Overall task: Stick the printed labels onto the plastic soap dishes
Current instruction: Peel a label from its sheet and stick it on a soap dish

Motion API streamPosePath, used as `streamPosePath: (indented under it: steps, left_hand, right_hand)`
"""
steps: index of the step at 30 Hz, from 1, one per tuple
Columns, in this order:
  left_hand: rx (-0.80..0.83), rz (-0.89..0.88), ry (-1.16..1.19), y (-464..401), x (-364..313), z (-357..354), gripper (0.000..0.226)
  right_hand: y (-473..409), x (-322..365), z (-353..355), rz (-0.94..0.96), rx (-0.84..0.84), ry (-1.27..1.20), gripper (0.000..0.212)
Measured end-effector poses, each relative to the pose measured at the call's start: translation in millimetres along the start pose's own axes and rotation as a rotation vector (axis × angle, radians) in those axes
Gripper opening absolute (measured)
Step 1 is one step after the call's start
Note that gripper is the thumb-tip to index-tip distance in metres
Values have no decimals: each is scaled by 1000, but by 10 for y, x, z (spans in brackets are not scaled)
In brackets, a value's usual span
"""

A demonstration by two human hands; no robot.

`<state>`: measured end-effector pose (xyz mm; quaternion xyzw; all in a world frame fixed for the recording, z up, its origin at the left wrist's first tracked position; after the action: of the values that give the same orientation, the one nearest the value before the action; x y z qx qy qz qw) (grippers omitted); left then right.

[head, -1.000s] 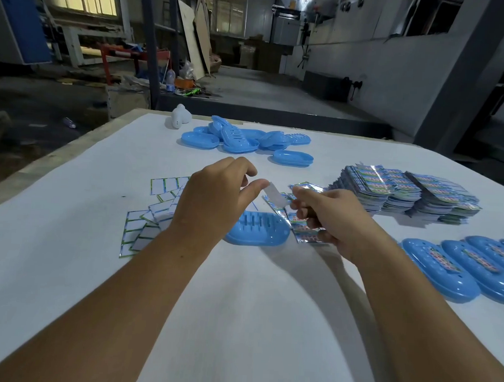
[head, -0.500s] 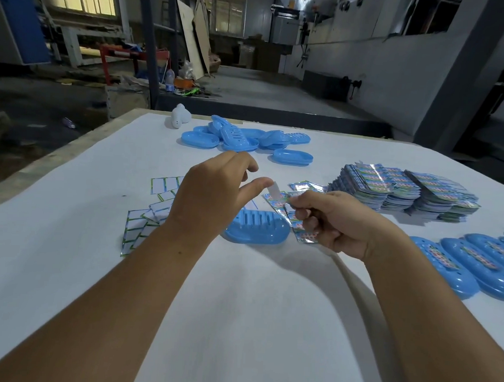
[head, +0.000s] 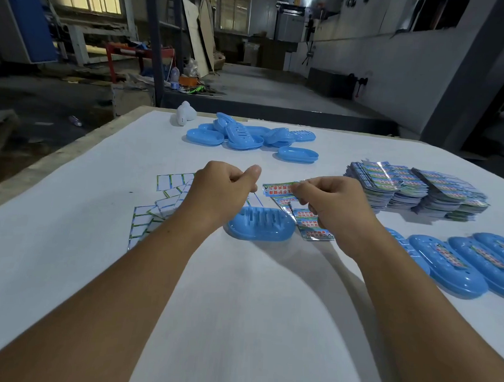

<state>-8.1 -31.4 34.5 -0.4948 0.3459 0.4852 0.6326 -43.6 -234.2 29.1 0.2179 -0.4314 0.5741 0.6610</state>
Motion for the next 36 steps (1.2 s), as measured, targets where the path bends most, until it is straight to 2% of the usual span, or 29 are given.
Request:
streamPosePath:
  steps: [4, 10, 13, 18, 21, 36]
  left_hand:
    - [24, 91, 88, -9, 73, -34, 30]
    - [60, 154, 99, 6, 82, -40, 23]
    - [102, 215, 21, 30, 99, -18, 24]
    - [170, 307, 23, 84, 137, -4, 26]
    - [195, 302, -84, 77, 159, 15, 28]
    - [179, 264, -230, 28, 226, -15, 29]
  right_hand:
    - [13, 19, -43, -8, 19, -4, 38]
    - [9, -49, -71, -110, 79, -69, 21]
    - [47, -87, -106, -176, 109, -19, 30]
    - [98, -97, -182, -165, 138, 130, 38]
    - [89, -108, -236, -144, 118, 181, 37]
    - [37, -136, -277, -108, 76, 299, 34]
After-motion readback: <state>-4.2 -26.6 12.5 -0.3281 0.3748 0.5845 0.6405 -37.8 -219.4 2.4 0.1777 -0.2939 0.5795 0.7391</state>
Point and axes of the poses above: each hand's wrist, its own y-axis away from the middle knuckle, its own z-axis out of the back of the hand, x = y × z, the point moved 6 cm from there along -y, towards the middle knuckle, and after that the axes turned 15 degrees about y, right-handed, at the moved point
